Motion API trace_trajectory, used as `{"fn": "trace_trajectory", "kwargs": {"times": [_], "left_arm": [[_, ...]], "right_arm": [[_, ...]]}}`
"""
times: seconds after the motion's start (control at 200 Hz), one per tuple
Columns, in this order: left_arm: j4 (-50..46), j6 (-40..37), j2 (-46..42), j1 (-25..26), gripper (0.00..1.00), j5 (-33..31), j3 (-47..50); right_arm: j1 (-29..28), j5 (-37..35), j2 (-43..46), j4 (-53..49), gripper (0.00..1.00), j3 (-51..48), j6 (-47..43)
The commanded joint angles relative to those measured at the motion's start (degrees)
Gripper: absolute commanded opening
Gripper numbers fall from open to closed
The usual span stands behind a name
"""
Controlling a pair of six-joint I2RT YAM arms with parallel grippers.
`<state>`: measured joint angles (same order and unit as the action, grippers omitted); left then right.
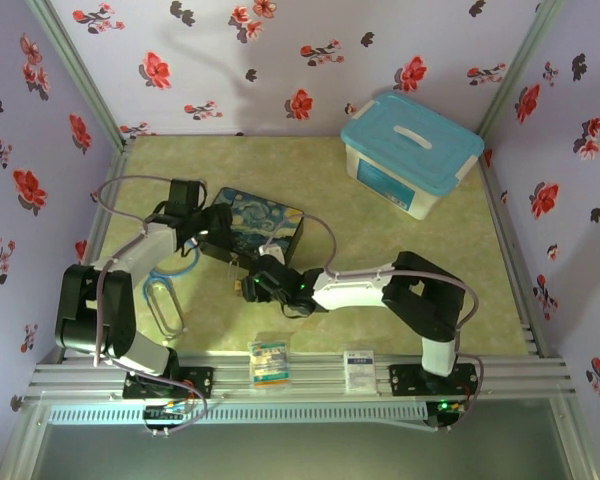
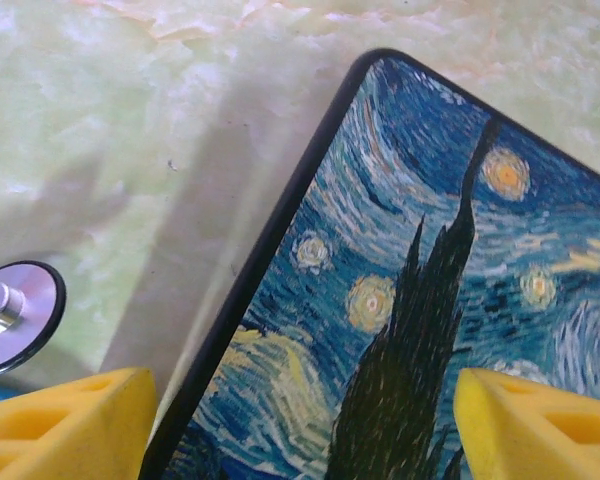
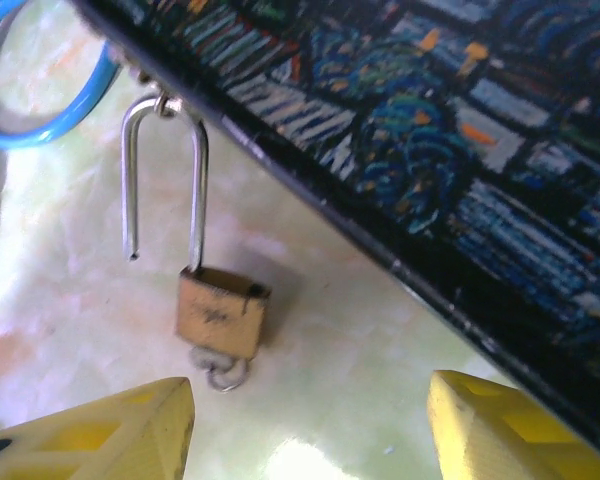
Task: Unlock a padlock with a key
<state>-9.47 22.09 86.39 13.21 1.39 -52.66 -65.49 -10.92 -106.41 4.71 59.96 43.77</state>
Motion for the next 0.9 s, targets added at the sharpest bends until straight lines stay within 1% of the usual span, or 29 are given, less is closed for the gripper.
{"fn": "trace_trajectory", "kwargs": {"times": [0.0,0.035,0.095,0.17,0.28,0.31,0.375,0.455,0.57,0.81,0.895], "left_arm": [[1.54,1.59,-1.40,0.58,0.74,5.61,3.00],[1.65,2.13,-1.64,0.87,0.72,6.05,3.56],[1.59,2.91,-1.75,1.91,0.71,6.20,4.34],[1.54,3.57,-2.33,4.14,0.68,6.02,5.06],[0.37,4.80,-2.94,6.60,0.69,2.59,5.32],[-0.38,5.18,-2.84,6.75,0.69,1.41,5.05],[-0.78,5.44,-2.59,6.74,0.69,1.04,4.85],[-0.91,6.15,-2.87,7.15,0.69,1.45,4.67],[-1.09,5.99,-4.10,8.30,0.69,1.28,4.54],[-0.14,6.62,-3.95,8.35,0.69,1.31,5.63],[0.81,6.88,-4.13,8.38,0.69,1.24,6.41]], "right_arm": [[1.74,-3.76,2.87,0.83,0.63,-1.75,-0.62],[2.01,-3.84,3.20,0.45,0.63,-2.27,-1.18],[2.59,-3.73,3.87,0.30,0.63,-3.35,-1.43],[3.32,-3.62,4.49,0.65,0.63,-4.83,-1.31],[3.28,-3.10,4.73,1.55,0.63,-5.62,-1.07],[3.35,-2.14,4.47,2.74,0.63,-5.70,-0.84],[3.34,0.01,3.67,5.47,0.63,-5.69,0.33],[3.85,2.48,2.87,12.49,0.63,-8.03,2.95],[3.99,2.44,2.36,19.05,0.61,-10.82,4.30],[4.09,4.56,-0.76,30.63,0.56,-13.83,6.41],[4.10,5.26,-1.77,30.73,0.54,-13.13,6.25]]}}
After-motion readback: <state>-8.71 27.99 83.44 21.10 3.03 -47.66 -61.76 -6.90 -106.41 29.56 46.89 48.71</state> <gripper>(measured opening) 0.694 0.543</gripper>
